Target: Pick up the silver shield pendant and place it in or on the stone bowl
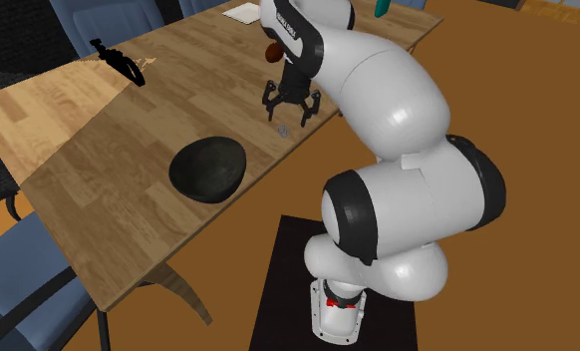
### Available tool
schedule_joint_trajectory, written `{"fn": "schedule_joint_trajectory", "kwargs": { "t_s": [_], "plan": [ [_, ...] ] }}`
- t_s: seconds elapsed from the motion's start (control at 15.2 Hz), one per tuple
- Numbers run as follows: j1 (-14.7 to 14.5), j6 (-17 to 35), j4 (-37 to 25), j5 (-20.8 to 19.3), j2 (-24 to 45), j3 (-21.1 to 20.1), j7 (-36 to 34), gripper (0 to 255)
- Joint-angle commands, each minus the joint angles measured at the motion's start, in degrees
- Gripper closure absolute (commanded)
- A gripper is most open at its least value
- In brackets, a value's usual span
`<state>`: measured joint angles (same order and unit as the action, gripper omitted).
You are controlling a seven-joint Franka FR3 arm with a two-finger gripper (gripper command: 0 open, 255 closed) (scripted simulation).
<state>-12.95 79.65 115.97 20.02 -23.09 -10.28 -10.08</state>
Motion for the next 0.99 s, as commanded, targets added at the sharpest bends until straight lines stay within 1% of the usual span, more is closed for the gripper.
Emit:
{"fn": "schedule_joint_trajectory", "kwargs": {
  "t_s": [0.0,0.33,0.86,0.92],
  "plan": [
    [-0.25,1.07,1.23,0.43,-0.11,-0.4,-0.04,0],
    [-0.61,4.2,5.63,1.02,-1.49,-1.13,0.22,0],
    [-0.61,4.19,5.62,1.02,-1.48,-1.13,0.23,0],
    [-0.61,4.19,5.62,1.02,-1.48,-1.13,0.23,255]
  ]
}}
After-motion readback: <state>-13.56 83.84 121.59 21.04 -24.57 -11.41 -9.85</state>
